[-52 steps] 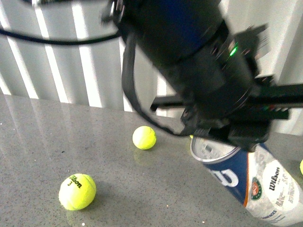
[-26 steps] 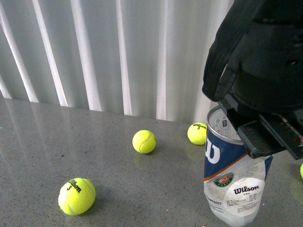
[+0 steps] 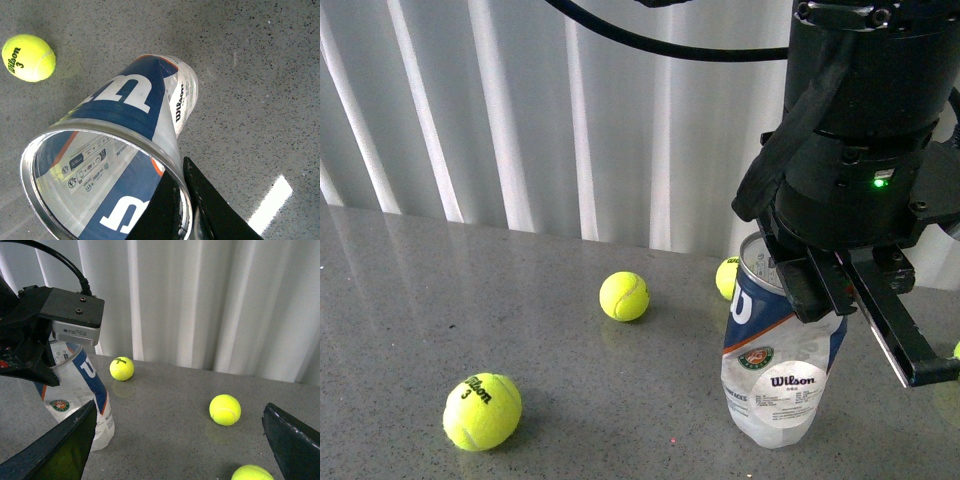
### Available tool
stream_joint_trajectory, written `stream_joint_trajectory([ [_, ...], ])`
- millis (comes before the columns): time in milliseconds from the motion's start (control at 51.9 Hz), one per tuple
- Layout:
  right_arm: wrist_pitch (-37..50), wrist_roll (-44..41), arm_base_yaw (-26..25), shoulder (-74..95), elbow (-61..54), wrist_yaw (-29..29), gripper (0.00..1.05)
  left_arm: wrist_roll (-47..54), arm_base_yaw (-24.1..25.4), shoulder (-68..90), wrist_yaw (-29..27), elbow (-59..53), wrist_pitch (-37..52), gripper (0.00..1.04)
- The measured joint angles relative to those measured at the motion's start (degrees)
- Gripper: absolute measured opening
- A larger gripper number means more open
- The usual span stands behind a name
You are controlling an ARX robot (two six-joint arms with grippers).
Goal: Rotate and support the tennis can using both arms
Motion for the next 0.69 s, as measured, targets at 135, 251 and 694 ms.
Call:
stream_joint_trajectory([
  [135,0.0,0.0,0.0,0.0,0.0,0.0,0.98,0.8,0.2,0.5,-0.2,0.3,-0.2,0.04],
  [251,0.0,0.0,0.0,0.0,0.0,0.0,0.98,1.1,0.0,0.6,0.3,0.3,-0.5,0.04],
  [694,0.0,0.0,0.0,0.0,0.0,0.0,0.98,1.2,-0.7,0.6,0.7,-0.5,-0.8,0.04],
])
